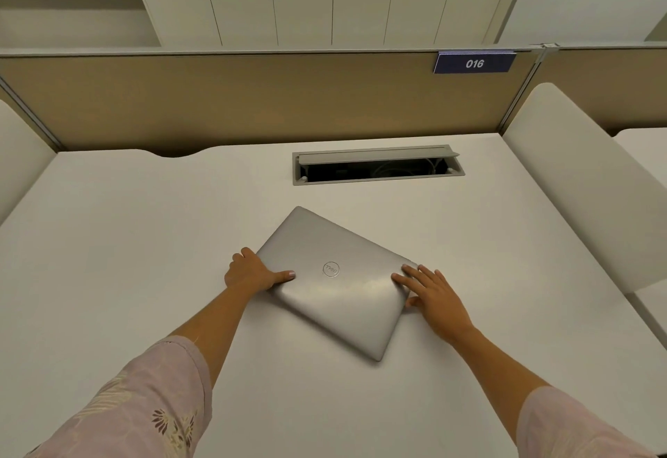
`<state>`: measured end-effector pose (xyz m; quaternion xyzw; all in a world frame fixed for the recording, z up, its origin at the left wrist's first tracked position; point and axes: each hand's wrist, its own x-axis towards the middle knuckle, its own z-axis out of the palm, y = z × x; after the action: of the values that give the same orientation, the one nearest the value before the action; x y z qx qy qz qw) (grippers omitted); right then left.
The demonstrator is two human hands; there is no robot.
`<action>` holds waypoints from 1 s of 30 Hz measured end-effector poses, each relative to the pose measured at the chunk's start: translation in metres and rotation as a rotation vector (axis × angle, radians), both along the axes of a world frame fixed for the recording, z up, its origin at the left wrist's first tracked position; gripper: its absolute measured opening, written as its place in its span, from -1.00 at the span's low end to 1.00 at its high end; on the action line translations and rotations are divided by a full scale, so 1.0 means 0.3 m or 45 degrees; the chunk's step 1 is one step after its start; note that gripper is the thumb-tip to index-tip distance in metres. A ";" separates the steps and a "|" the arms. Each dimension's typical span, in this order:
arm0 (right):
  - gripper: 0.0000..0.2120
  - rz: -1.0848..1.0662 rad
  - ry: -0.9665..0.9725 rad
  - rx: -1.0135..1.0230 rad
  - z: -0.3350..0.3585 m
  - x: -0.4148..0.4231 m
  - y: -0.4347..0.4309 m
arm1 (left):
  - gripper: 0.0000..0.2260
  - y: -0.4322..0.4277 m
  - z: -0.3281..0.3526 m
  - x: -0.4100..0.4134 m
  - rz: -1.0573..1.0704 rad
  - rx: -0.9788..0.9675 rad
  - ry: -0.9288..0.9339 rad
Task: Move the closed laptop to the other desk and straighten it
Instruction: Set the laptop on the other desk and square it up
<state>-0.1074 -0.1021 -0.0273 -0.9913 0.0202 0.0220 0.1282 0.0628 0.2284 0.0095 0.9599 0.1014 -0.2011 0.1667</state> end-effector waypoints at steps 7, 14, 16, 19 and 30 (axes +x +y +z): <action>-0.54 0.093 -0.083 0.227 0.000 -0.072 0.030 | 0.00 0.004 -0.022 -0.052 0.071 0.017 -0.013; -0.43 0.471 -0.120 0.158 -0.046 -0.110 0.254 | -0.02 0.009 -0.050 -0.108 0.117 0.025 -0.047; -0.47 0.450 -0.152 0.074 -0.064 -0.117 0.274 | -0.03 0.013 -0.055 -0.121 0.146 0.015 -0.050; -0.50 0.492 -0.198 -0.075 -0.073 -0.113 0.267 | -0.02 0.021 -0.061 -0.138 0.180 0.014 -0.050; -0.55 0.467 -0.120 -0.229 -0.041 -0.056 0.171 | -0.05 0.003 -0.065 -0.217 0.363 -0.119 0.032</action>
<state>-0.1243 -0.0507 -0.0396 -0.9858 -0.1646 -0.0032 0.0340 -0.0021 0.2295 -0.0102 0.9243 0.2295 -0.1919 0.2370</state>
